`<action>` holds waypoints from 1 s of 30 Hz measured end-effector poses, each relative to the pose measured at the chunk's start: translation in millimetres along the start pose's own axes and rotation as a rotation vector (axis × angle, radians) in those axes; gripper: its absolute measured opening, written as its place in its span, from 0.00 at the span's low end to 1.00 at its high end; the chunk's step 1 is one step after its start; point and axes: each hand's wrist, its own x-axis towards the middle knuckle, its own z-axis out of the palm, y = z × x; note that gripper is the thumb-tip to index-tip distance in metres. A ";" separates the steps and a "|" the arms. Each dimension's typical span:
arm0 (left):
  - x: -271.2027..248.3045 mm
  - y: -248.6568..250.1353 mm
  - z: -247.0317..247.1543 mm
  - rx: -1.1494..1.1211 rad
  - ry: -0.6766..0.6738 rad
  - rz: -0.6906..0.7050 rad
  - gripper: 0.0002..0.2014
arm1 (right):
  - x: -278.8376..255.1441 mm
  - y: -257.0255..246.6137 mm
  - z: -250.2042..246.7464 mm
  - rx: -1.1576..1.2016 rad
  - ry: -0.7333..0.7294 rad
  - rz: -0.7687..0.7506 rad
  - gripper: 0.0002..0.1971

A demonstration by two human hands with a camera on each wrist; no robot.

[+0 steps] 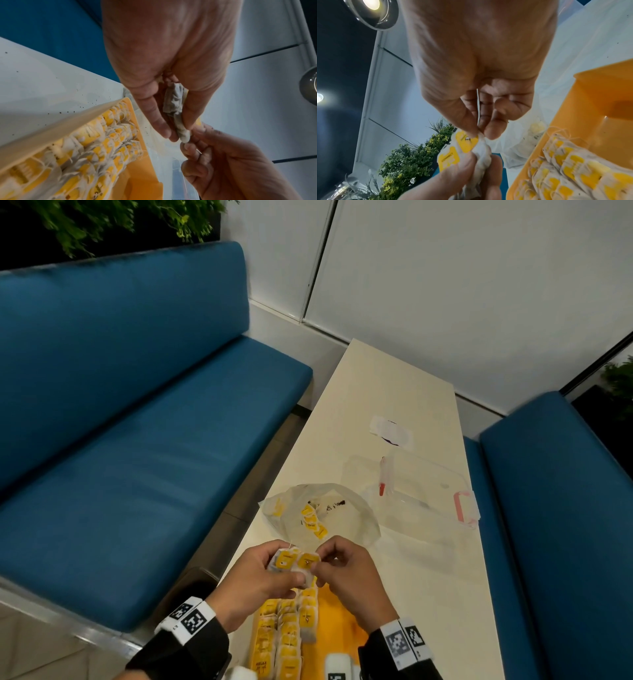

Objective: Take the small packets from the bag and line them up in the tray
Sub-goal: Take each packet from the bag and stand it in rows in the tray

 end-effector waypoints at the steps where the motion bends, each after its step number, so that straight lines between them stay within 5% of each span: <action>1: 0.9 -0.6 0.2 0.028 0.013 -0.001 0.13 | -0.8 -1.4 0.1 0.018 -0.015 -0.006 0.05; 8: 4.3 -1.1 -0.8 0.031 0.009 -0.053 0.11 | 0.1 -0.1 -7.4 -0.081 0.010 -0.095 0.04; 15: 8.2 -8.0 -12.9 -0.096 0.138 -0.148 0.10 | 0.6 10.6 -28.4 -0.242 0.015 -0.020 0.05; 30: 11.9 -15.5 -3.8 -0.020 0.136 -0.179 0.09 | -17.3 76.4 -8.1 -0.350 -0.358 0.420 0.04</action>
